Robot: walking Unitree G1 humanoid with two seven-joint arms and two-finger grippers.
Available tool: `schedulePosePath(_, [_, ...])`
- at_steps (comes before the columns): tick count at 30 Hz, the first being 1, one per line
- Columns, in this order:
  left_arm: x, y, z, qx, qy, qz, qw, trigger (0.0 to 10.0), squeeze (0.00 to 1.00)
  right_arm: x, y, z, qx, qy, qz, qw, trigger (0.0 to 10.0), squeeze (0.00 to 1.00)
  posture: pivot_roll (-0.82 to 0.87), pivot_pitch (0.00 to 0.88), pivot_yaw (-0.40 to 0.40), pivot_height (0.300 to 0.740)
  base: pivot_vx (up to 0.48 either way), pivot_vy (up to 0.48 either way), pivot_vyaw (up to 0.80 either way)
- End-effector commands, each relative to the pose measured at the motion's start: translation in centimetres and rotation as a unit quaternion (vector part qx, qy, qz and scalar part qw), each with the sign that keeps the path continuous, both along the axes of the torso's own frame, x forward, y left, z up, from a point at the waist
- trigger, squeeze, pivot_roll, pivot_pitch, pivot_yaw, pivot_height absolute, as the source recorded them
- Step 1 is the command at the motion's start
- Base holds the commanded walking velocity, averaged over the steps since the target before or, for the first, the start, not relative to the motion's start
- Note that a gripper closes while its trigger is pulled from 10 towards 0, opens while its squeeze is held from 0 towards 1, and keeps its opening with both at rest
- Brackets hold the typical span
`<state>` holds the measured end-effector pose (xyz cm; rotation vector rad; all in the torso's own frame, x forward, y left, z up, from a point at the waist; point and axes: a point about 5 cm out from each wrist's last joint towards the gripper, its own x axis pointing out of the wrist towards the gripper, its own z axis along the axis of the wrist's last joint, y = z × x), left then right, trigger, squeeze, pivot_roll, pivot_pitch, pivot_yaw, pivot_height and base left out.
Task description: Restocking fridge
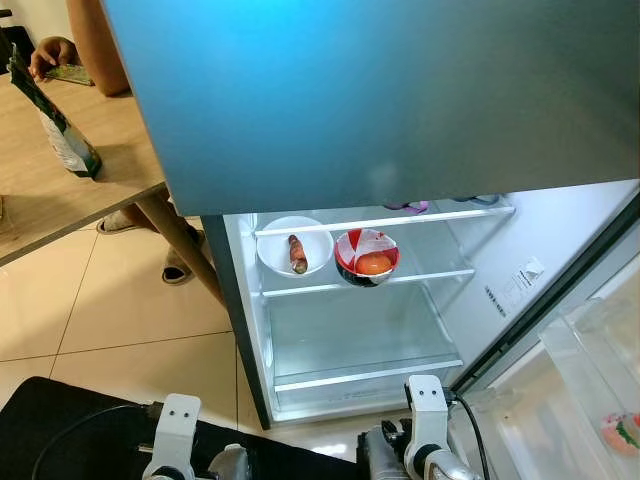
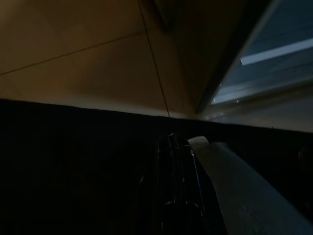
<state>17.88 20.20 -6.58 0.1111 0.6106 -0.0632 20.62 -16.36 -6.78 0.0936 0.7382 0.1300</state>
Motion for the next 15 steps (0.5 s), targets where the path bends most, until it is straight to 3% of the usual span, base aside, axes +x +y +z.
schedulePosePath(1, [-0.34,-0.27,-0.20,-0.008,0.002,0.007,1.000,10.0,0.00,-0.92,0.14,-0.50,0.003,0.013,0.009,1.000,10.0,0.00,-0.10,0.107,-0.005,0.661,0.000,0.000,0.00])
schedulePosePath(4, [-0.49,-0.88,-0.36,-0.002,0.008,-0.021,1.000,10.0,0.00,-0.61,-0.06,-0.15,0.030,-0.007,-0.006,1.000,10.0,0.00,-0.09,0.096,-0.021,0.661,0.000,0.000,0.00])
schedulePosePath(9, [-0.44,-0.29,-0.46,-0.008,0.016,0.013,1.000,10.0,0.00,-0.99,-0.29,-0.54,-0.008,0.014,-0.008,1.000,10.0,0.00,-0.11,0.102,0.010,0.681,0.000,0.000,0.00])
schedulePosePath(15, [-0.42,-0.70,-0.48,-0.004,0.018,-0.017,1.000,10.0,0.00,-0.73,-0.44,-0.32,0.007,0.003,-0.020,1.000,10.0,0.00,-0.11,0.091,-0.006,0.681,0.000,0.000,0.00])
